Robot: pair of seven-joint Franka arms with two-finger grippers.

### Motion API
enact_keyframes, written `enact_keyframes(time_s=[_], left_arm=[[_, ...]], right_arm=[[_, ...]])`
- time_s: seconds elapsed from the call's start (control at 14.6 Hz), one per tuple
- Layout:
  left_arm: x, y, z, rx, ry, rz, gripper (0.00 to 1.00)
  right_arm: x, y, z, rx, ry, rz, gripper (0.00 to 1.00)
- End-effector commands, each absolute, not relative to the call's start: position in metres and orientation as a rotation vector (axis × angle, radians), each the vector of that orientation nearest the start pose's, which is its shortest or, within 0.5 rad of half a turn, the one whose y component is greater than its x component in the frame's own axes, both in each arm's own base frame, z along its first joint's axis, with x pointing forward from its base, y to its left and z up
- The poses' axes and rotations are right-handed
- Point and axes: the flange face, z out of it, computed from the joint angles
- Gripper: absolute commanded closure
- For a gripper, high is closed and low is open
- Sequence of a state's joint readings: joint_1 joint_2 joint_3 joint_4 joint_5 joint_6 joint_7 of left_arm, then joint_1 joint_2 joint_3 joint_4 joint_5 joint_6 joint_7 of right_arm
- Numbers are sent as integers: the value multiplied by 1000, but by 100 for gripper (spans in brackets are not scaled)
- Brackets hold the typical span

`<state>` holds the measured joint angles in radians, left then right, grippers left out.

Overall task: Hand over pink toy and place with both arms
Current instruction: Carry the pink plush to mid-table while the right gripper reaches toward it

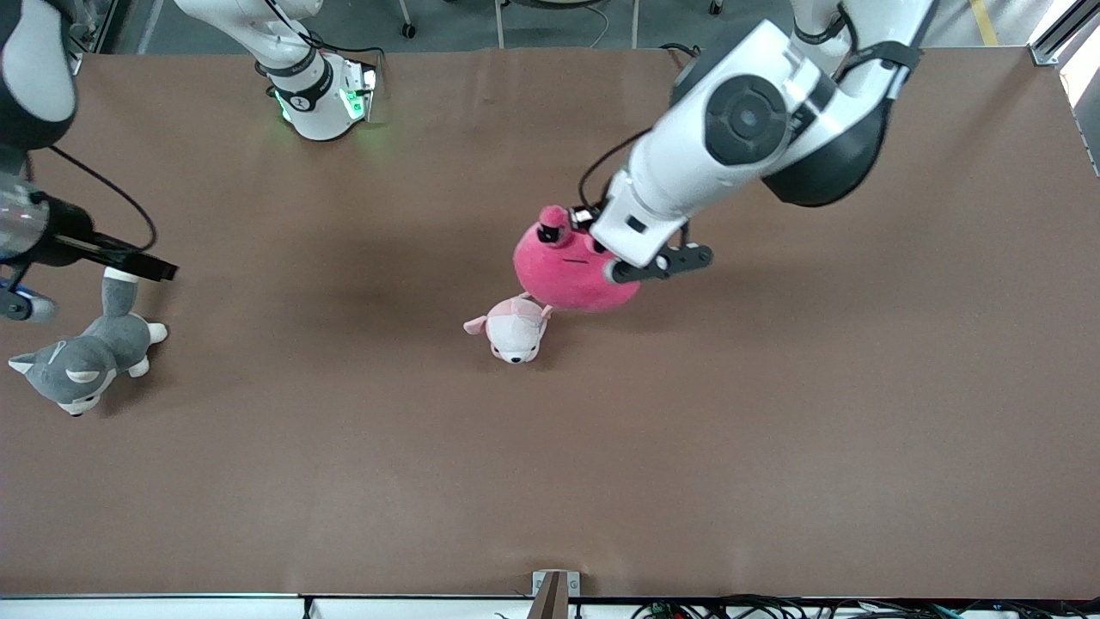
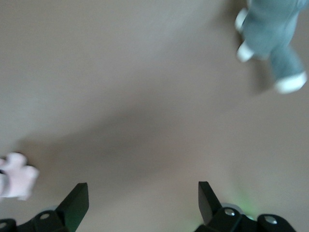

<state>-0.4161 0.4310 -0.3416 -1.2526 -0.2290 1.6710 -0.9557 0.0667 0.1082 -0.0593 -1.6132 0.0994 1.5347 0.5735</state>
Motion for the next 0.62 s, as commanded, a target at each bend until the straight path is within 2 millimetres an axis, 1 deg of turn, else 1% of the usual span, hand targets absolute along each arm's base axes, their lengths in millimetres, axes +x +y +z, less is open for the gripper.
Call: enact_keyframes(time_s=[0.0, 0.07, 0.27, 0.41, 0.55], left_arm=[[498, -477, 558, -3376, -486, 420, 100], [492, -485, 562, -3382, -500, 416, 100], [469, -507, 563, -3365, -509, 422, 100], [463, -514, 561, -3352, -533, 414, 100], [457, -520, 559, -3337, -549, 397, 100]], right_arm=[[566, 79, 548, -2862, 1127, 346, 0], [563, 101, 549, -2855, 1165, 345, 0], [549, 162, 553, -2791, 1286, 361, 0], [539, 201, 558, -2732, 1374, 357, 0], [524, 241, 558, -2710, 1436, 354, 0]])
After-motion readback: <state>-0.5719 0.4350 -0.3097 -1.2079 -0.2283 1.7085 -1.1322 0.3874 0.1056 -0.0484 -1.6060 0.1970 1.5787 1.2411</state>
